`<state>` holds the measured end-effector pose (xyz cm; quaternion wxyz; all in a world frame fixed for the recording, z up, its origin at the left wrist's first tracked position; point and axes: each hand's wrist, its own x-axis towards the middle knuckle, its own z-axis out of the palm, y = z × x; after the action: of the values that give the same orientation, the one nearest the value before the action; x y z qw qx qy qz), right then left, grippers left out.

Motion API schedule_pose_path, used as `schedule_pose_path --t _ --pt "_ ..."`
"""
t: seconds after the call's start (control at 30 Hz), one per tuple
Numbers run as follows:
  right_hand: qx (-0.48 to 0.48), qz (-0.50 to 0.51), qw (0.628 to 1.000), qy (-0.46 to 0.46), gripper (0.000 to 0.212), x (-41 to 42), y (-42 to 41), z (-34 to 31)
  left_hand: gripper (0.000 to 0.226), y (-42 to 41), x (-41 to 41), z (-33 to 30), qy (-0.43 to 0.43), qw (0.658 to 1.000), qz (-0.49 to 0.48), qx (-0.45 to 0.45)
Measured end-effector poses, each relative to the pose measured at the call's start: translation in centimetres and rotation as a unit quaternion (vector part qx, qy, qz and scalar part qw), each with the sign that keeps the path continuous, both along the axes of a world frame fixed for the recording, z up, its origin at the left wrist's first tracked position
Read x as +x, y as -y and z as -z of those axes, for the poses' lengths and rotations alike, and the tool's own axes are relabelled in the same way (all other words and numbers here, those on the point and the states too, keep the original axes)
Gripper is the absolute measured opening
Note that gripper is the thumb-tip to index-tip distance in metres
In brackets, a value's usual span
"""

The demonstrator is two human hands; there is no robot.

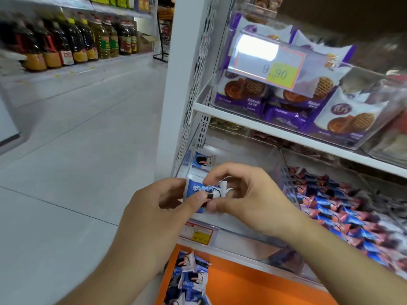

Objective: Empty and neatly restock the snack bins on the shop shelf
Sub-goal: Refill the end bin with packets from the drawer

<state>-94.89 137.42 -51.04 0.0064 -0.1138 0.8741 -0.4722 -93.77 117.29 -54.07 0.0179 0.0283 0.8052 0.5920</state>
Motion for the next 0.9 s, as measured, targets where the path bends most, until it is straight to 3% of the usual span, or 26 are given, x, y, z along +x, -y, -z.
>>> schedule_pose_path --t 0.1,0.23,0.3,0.53,0.67,0.9 --pt "0.029 0.118 0.992 -0.026 0.032 -1.7 -1.2 1.6 0.048 0.7 0.7 -0.1 -0.085 0.983 0.021 -0.161" --pt "0.225 0.252 0.939 -0.063 0.026 -7.1 -4.6 5.3 0.074 1.4 0.9 0.5 -0.146 0.948 0.074 -0.272" --pt "0.271 0.279 0.920 -0.058 0.023 -9.6 -5.7 6.9 0.077 1.3 0.8 0.5 -0.150 0.941 0.092 -0.290" --pt "0.296 0.332 0.895 -0.013 0.021 -14.6 -5.9 9.9 0.061 1.9 -0.6 2.0 -0.197 0.914 0.098 -0.341" --pt "0.333 0.330 0.882 -0.039 0.023 -14.7 -5.6 11.5 0.069 2.4 -1.2 4.1 -0.251 0.904 0.078 -0.337" --pt "0.348 0.332 0.875 -0.053 0.030 -14.4 -5.5 11.8 0.065 2.6 -1.4 4.1 -0.247 0.912 0.080 -0.316"
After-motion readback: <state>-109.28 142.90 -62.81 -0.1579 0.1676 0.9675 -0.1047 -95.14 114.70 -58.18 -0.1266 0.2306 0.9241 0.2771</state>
